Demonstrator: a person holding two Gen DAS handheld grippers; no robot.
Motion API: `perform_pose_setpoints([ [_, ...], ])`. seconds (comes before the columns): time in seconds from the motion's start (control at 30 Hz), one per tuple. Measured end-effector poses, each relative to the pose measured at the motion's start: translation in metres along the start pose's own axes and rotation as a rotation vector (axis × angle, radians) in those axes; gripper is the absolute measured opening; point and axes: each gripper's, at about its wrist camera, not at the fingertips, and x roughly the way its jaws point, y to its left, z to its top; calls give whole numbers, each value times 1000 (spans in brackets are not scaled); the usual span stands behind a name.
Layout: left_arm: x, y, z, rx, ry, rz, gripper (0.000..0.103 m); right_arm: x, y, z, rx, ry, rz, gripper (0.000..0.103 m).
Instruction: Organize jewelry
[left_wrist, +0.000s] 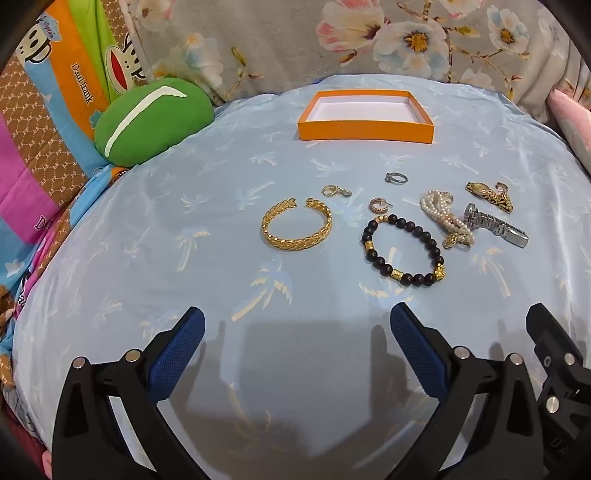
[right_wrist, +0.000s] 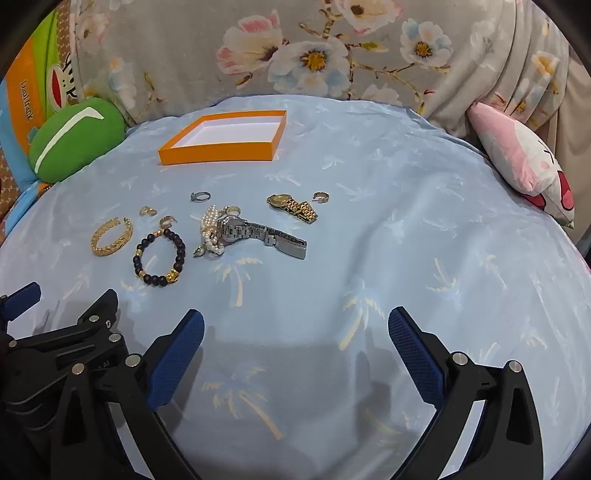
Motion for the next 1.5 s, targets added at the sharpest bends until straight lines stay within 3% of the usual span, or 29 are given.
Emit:
perform_pose_setpoints([
  [1.5,5,-2,-1,9,26,0,98,-1,-3,-1,8,32,13,98],
])
